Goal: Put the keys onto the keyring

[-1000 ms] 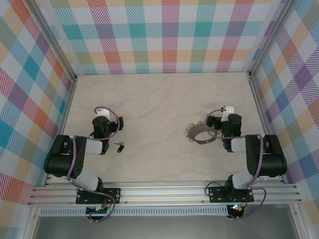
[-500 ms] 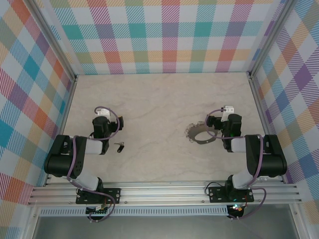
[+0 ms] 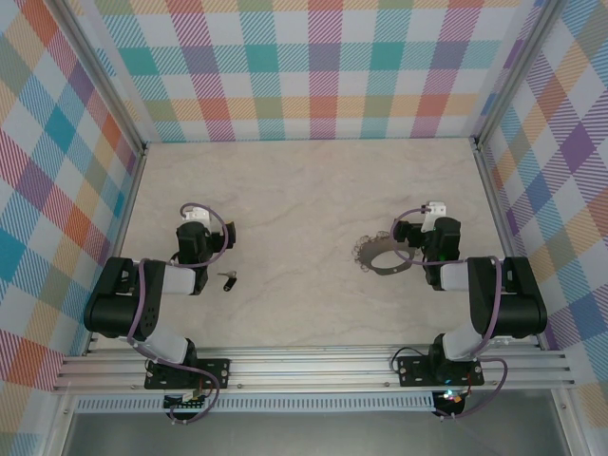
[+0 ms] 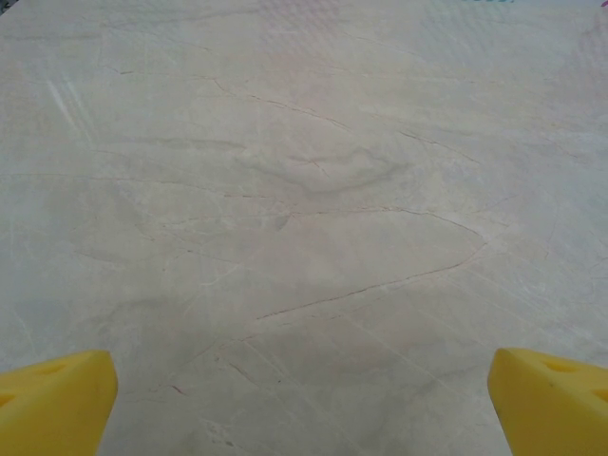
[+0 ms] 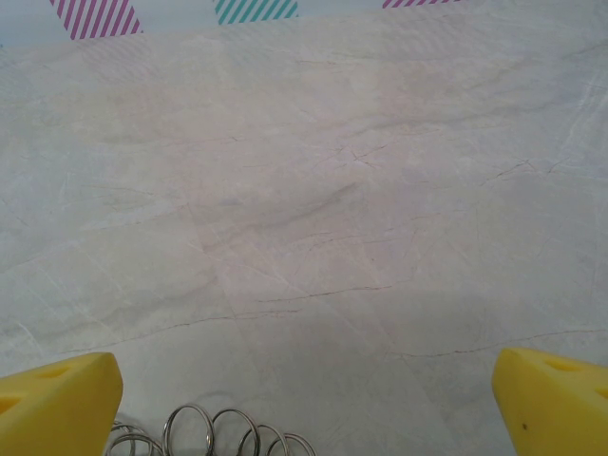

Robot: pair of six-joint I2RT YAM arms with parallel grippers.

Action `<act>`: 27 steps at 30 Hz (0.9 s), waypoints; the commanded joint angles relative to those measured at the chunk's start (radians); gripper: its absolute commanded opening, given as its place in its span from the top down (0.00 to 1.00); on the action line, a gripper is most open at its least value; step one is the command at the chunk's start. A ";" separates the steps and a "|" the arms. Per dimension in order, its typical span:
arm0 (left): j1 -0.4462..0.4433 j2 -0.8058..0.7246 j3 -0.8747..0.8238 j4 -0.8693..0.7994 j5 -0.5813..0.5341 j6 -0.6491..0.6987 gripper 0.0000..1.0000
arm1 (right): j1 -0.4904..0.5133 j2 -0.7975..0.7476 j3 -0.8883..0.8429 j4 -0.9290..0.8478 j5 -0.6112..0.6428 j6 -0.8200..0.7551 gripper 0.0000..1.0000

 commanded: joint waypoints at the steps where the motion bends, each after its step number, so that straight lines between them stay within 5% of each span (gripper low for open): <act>1: 0.015 0.002 0.021 -0.007 0.019 0.000 0.00 | -0.004 -0.005 0.020 0.007 -0.024 -0.010 0.00; 5: 0.015 0.001 0.018 -0.002 0.021 0.000 0.00 | -0.006 -0.011 0.015 0.016 -0.030 -0.008 0.00; 8: 0.015 -0.015 0.027 -0.028 0.011 -0.001 0.00 | -0.006 -0.095 0.076 -0.164 -0.032 -0.012 0.00; 17: 0.014 -0.133 0.294 -0.543 -0.047 -0.054 0.00 | -0.005 -0.189 0.343 -0.744 -0.115 0.187 0.02; 27: -0.090 -0.163 0.616 -1.024 0.077 -0.472 0.00 | 0.007 -0.200 0.361 -1.038 -0.309 0.422 0.19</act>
